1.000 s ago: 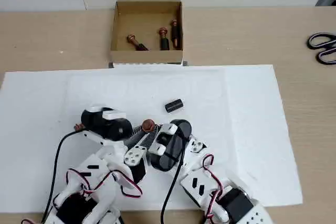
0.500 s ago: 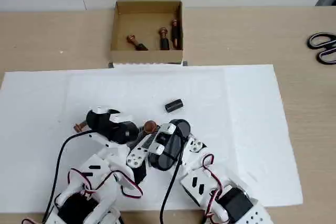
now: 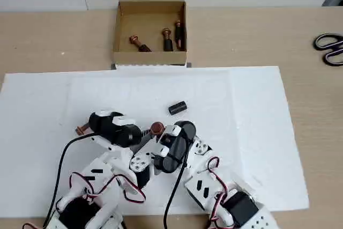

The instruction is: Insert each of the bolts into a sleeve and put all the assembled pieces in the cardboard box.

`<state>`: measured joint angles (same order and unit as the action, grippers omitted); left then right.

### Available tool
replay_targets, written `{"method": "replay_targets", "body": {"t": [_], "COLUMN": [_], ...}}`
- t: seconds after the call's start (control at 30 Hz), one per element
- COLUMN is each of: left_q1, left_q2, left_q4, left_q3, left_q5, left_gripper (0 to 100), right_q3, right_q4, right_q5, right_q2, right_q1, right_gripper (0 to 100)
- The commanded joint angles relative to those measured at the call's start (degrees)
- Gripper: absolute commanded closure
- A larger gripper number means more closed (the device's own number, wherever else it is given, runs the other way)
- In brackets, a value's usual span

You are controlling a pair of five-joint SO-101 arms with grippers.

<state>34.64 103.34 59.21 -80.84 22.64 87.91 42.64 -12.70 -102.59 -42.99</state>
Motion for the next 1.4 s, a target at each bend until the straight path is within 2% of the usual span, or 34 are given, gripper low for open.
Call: {"method": "replay_targets", "body": {"t": [0.0, 0.3, 0.57, 0.9, 0.97, 1.07, 1.2, 1.37], "left_q1": [1.1, 1.0, -8.4, -8.9, -8.9, -9.1, -14.9, -28.0], "left_q2": [-0.5, -0.6, -0.4, -0.6, -0.6, -0.6, -0.5, -0.6], "left_q4": [0.5, 5.9, 7.5, 7.8, 7.7, 6.6, 6.2, 6.6], "left_q3": [1.5, 3.9, 3.4, 14.9, 17.5, 20.3, 21.8, 19.5], "left_q5": [-0.4, -3.8, -10.6, -9.2, -9.1, -9.1, -9.1, -9.3], "left_gripper": [82, 82, 82, 83, 87, 99, 99, 99], "right_q3": [-4.0, -4.0, -4.0, -2.0, -1.1, 0.0, 1.4, 2.9], "right_q4": [-1.4, -1.4, -1.4, -1.8, -1.8, -1.9, -1.9, -1.9], "right_q5": [-0.1, -0.1, -0.1, -0.1, -0.1, 0.0, 0.2, 1.4], "right_q2": [-0.8, -0.8, -0.8, -0.8, -0.8, -0.8, -0.8, -0.8], "right_q1": [0.1, 0.1, 0.1, 0.2, 0.2, 1.5, 5.6, 8.0], "right_gripper": [99.6, 99.6, 99.6, 99.6, 99.6, 99.6, 99.6, 99.6]}}
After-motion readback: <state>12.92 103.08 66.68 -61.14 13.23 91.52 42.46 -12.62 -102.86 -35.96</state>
